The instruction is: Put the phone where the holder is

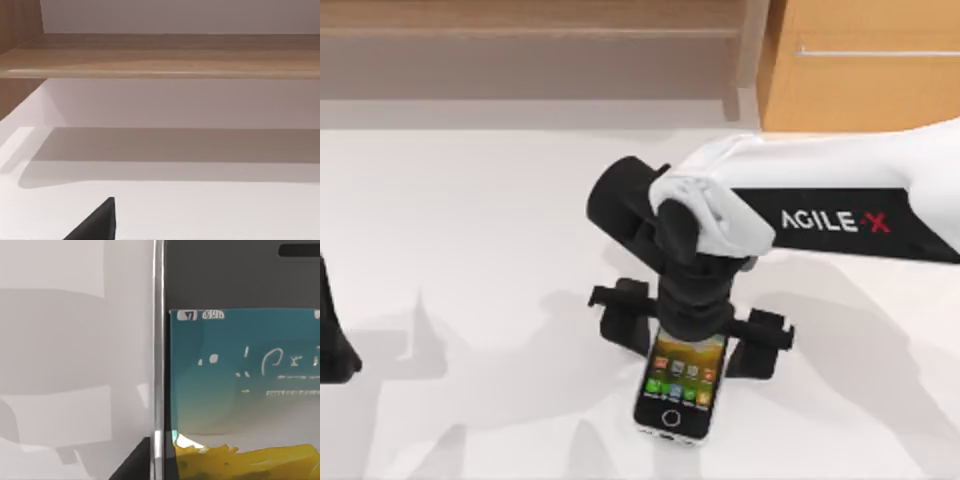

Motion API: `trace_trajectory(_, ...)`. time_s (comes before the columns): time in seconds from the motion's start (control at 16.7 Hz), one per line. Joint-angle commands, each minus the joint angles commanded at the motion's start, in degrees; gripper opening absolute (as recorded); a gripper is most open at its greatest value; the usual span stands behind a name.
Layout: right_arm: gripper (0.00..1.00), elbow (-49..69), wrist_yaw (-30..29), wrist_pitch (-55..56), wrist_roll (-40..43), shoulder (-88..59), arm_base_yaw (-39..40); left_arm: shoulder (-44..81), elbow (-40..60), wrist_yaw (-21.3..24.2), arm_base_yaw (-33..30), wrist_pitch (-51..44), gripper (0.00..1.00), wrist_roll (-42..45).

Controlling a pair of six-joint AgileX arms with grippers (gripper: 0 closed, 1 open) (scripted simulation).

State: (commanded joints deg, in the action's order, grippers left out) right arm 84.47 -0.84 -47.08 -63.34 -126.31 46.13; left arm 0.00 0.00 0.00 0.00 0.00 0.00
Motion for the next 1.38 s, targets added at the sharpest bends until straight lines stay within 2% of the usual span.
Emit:
trace_trajectory(0.12,0.02,0.0,0.0,0.0,0.0,0.0,0.0,0.0,0.0,0.0,0.0,0.0,1.0,0.0)
trace_trajectory(0.18,0.0,0.0,0.0,0.0,0.0,0.0,0.0,0.0,0.0,0.0,0.0,0.0,1.0,0.0)
trace_trajectory(1.38,0.0,2.62,-0.32,-6.24,1.01,4.73,-0.46,0.0,0.0,0.0,0.0,0.0,1.0,0.0)
